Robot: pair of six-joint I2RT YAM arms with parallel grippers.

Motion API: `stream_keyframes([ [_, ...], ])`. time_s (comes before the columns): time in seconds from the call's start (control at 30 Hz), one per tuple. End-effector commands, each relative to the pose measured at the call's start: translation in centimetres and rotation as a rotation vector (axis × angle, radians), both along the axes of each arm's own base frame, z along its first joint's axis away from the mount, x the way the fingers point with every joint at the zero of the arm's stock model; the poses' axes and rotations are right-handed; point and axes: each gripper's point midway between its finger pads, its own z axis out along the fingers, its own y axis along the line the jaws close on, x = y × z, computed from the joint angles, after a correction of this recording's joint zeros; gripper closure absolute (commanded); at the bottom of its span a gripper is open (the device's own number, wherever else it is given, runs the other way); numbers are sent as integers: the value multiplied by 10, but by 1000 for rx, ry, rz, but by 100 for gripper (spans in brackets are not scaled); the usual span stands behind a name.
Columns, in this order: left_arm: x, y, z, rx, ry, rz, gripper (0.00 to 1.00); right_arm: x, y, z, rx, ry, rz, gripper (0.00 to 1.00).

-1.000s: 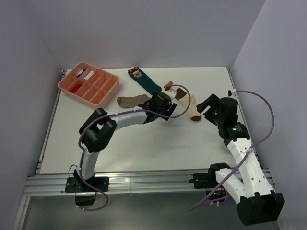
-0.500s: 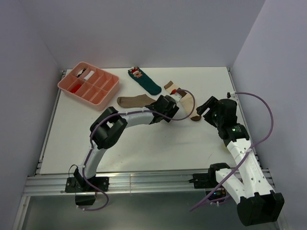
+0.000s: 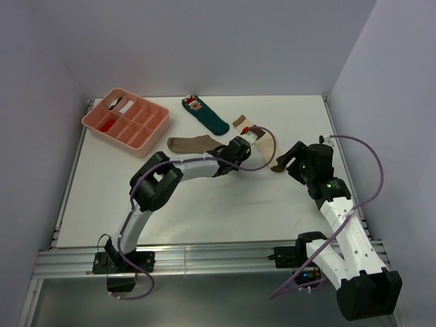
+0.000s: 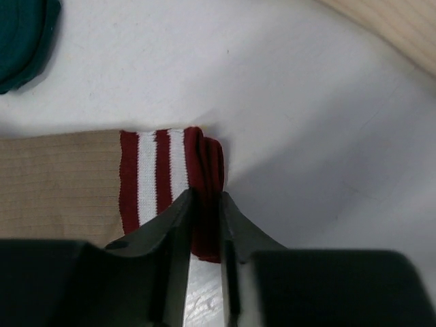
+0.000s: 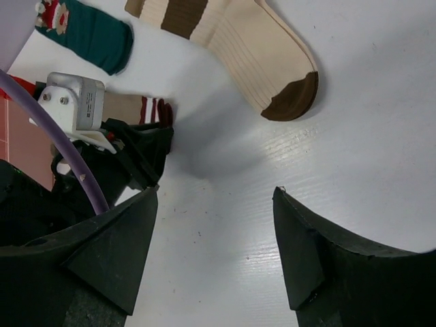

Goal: Roll the socks
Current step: Roll the sock at the center of the board.

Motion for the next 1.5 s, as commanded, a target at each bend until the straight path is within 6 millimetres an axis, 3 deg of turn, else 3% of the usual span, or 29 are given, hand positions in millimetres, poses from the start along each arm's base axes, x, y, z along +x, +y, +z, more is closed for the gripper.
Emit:
stream_keyframes([
  [0.0, -35, 29, -36, 71, 170, 26, 77, 6, 4, 5, 22, -44, 8, 25],
  [0.1, -54, 36, -36, 48, 245, 51, 84, 6, 4, 2, 24, -39, 7, 25],
  [0.13, -58, 35, -27, 23, 254, 49, 84, 7, 3, 3, 20, -44, 5, 25],
  [0.17, -69, 40, -33, 27, 284, 47, 85, 6, 2, 2, 14, -42, 1, 25],
  [0.23, -85, 35, -25, -13, 314, 34, 84, 7, 0, 3, 7, -44, 1, 25],
  [0.33, -103, 35, -22, 8, 314, 29, 75, 7, -2, 2, -1, -43, -3, 25],
  [0.43, -113, 31, -18, 17, 302, 21, 60, 8, -4, 0, -9, -43, -5, 25],
  [0.6, -104, 30, 2, 18, 228, 30, 40, 7, -6, 0, -12, -42, -6, 25],
  [0.7, -101, 29, 12, 23, 194, -5, 37, 6, -6, 1, -11, -48, -5, 25],
  [0.9, -98, 42, 9, 102, 154, -30, 36, 5, -6, 1, -4, -54, -4, 26],
  [1.2, -98, 48, 39, 107, 79, -94, 36, 4, -1, -7, 26, -55, 3, 26],
  [1.47, -105, 49, 18, 143, 105, -159, 37, 3, -1, -11, 36, -61, -3, 26],
])
